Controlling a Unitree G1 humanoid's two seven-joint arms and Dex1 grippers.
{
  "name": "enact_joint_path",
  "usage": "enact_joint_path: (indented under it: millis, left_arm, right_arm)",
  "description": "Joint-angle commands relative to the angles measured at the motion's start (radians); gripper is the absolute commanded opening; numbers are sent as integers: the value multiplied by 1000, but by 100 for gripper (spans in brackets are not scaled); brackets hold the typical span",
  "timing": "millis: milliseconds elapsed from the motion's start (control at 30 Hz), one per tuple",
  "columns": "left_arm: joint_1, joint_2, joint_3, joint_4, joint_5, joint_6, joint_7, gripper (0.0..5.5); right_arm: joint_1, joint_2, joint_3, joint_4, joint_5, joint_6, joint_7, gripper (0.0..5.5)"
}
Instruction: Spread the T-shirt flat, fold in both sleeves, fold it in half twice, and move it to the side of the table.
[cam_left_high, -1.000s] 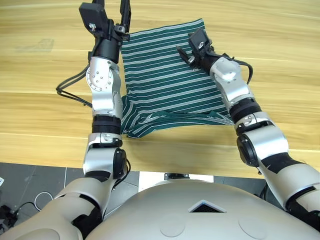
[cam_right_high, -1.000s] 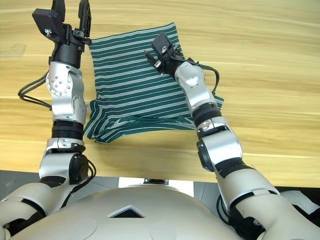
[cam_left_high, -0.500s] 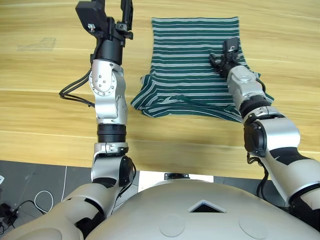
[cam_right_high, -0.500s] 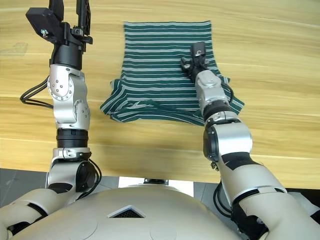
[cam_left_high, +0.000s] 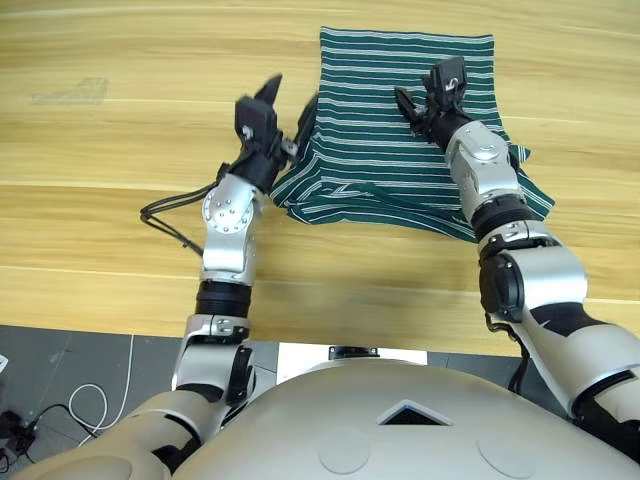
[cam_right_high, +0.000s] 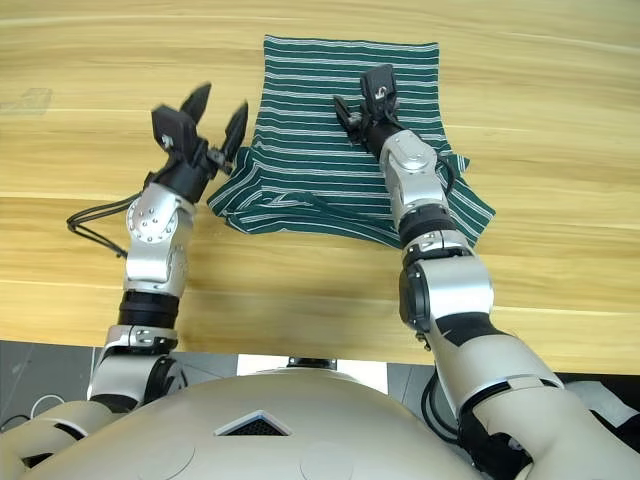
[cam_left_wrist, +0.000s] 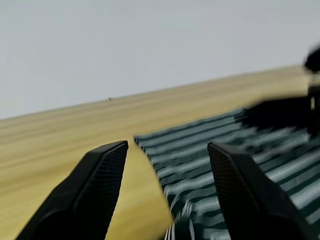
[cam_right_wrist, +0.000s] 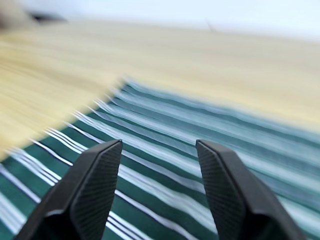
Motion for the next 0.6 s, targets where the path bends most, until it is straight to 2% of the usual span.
enact_joint_path:
  millis: [33, 133, 300, 433, 600]
  left_arm:
    - [9, 65, -31, 97, 64, -14, -57, 297]
    - [-50, 95, -75, 179, 144, 6, -59, 297]
    - [-173, 133, -126, 279, 258, 10, -44, 297]
    - [-256, 116, -158, 333, 286, -4, -62, 297]
    - [-239, 123, -172, 336, 285, -18, -78, 297]
  right_arm:
    - [242, -78, 122, -314, -59, 16, 117, 273]
    - [358, -138, 157, -450, -97, 33, 130, 273]
    - [420, -142, 153, -588, -82, 120, 90, 273]
    - [459, -126, 187, -618, -97, 147, 69, 273]
    - [497, -137, 230, -644, -113, 156, 78, 273]
